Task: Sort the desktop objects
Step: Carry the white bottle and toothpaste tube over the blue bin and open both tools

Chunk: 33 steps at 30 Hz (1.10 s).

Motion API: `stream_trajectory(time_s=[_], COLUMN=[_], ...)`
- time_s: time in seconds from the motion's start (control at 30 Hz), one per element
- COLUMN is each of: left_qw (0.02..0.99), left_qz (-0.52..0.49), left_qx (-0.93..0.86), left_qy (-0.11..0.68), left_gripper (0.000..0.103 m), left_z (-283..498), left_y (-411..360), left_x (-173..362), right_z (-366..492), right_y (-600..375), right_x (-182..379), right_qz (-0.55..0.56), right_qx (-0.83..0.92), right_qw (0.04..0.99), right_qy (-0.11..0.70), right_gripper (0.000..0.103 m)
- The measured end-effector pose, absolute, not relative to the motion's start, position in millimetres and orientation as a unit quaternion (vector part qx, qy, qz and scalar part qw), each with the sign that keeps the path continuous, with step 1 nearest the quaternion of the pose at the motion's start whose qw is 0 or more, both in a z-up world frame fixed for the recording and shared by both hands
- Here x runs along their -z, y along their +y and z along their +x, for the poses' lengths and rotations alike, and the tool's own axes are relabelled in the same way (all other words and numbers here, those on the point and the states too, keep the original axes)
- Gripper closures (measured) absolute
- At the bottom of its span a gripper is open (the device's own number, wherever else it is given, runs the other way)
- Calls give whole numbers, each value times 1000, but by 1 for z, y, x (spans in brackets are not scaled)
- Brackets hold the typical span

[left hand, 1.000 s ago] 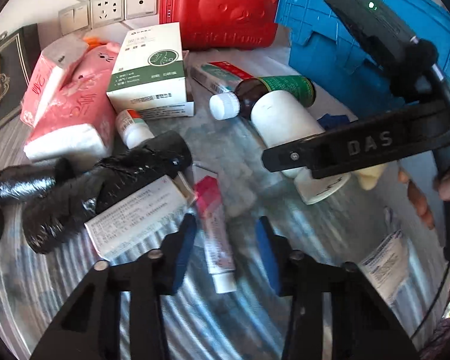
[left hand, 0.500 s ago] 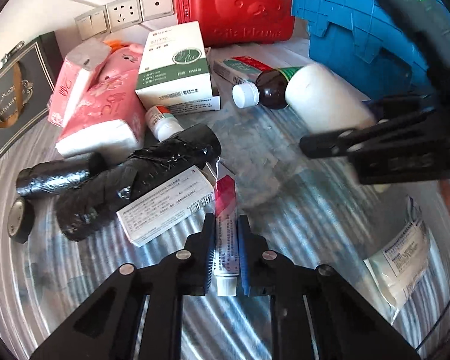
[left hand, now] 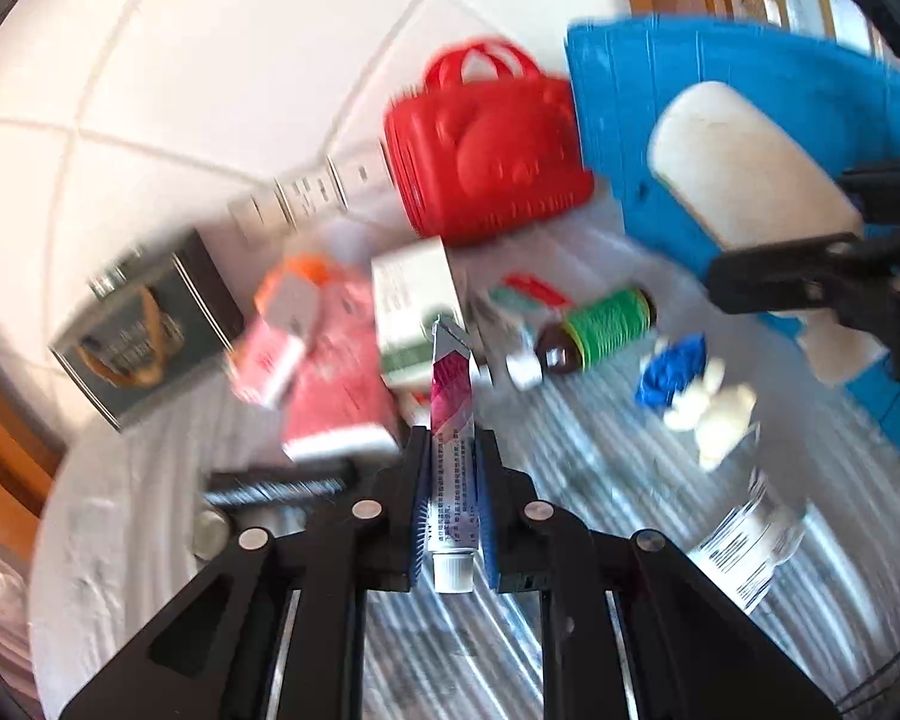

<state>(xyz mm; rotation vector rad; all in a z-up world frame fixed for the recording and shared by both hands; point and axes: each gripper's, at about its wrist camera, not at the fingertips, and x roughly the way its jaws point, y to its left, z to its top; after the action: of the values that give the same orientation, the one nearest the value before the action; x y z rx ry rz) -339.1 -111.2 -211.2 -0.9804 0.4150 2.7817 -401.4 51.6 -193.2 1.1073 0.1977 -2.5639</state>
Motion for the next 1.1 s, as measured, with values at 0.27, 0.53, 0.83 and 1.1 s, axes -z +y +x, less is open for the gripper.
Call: stream_trajectory(time_s=[0.27,0.53,0.83,1.1], left_qw=[113,179,223,210], left_qz=[-245,-165,-122,-141], left_qx=[-948,-953,-953,-950], left_qy=[172,179,163,185], left_gripper=[89,89,89,87], left_z=[-315,-308,-321,-340], left_y=[-75,14,156,247], left_x=[134,57,-4,-17], right_z=[-325,-252,-244,-276], right_y=[90,188,331,407], right_x=[104,17,-40,-38], right_qz=[308,213,189,220], right_qx=[941,976,981,971], right_qw=[135,50,-37,-47], right_qy=[24,-24,-40,-79], right_gripper=[46,46,46,44])
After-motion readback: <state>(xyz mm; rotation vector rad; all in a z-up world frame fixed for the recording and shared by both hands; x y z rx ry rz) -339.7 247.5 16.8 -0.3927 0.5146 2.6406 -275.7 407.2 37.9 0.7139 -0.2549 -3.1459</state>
